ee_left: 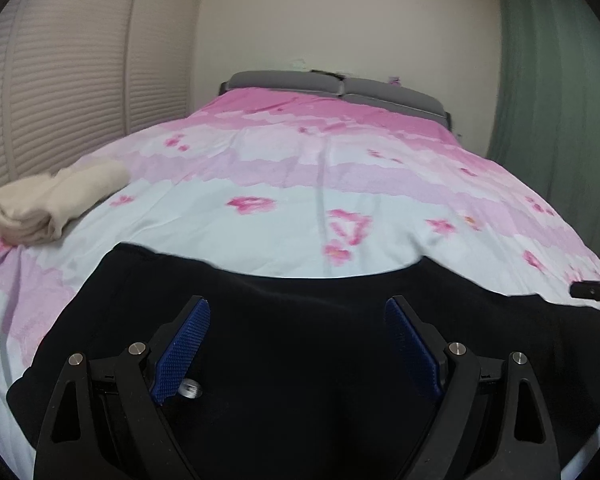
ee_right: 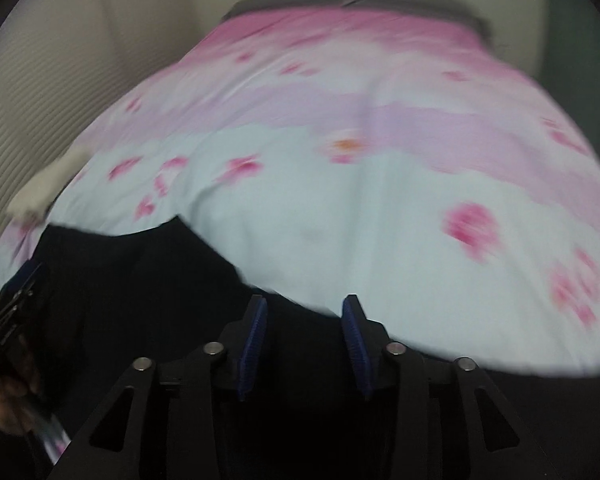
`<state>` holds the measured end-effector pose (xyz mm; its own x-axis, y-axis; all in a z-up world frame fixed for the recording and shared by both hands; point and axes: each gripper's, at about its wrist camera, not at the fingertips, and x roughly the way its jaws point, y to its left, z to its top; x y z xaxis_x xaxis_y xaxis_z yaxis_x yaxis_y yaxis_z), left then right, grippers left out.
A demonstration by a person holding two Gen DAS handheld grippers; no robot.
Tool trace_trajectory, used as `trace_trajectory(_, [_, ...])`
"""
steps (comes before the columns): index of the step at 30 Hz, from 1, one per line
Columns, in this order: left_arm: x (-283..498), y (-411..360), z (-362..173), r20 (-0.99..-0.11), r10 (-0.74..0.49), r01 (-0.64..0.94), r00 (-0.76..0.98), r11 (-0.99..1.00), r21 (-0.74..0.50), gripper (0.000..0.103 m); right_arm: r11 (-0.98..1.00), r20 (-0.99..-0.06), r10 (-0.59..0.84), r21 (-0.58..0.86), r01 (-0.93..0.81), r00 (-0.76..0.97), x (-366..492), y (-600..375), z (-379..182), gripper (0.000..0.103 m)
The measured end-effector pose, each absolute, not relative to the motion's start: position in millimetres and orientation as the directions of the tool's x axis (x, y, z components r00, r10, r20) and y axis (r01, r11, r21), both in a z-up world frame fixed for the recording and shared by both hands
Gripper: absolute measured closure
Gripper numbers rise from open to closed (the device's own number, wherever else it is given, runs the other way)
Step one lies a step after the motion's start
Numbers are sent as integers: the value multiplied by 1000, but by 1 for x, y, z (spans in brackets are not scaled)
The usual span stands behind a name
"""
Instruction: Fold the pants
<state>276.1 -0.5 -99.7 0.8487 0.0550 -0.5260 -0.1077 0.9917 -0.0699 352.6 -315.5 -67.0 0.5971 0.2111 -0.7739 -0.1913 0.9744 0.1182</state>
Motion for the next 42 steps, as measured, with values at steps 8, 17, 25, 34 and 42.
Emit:
trace_trajectory(8, [265,-119,-85,-514,-122,111,849,992,-51,13,985,-763,-70,51,167,643,255,-456,-85,42])
trace_trajectory(17, [250,-268,-91,-534,-324,373,781,928,-17,13,762,-763,-209,266,591,612,150,-629,-111,39])
trace_trajectory(25, [230,-338,-102,-561,-377,464,737,886,14,13,542,-755,-96,507,670,649,126,-696,-161,38])
trace_trajectory(34, [235,-368,-122,-584,-381,469,717,883,0,13,436,-681,-6,657,615,732,123,-706,-187,38])
trace_trajectory(42, [236,-377,-134,-614,-376,461,694,887,-21,13,441,-546,39,761,476,837,123,-716,-201,50])
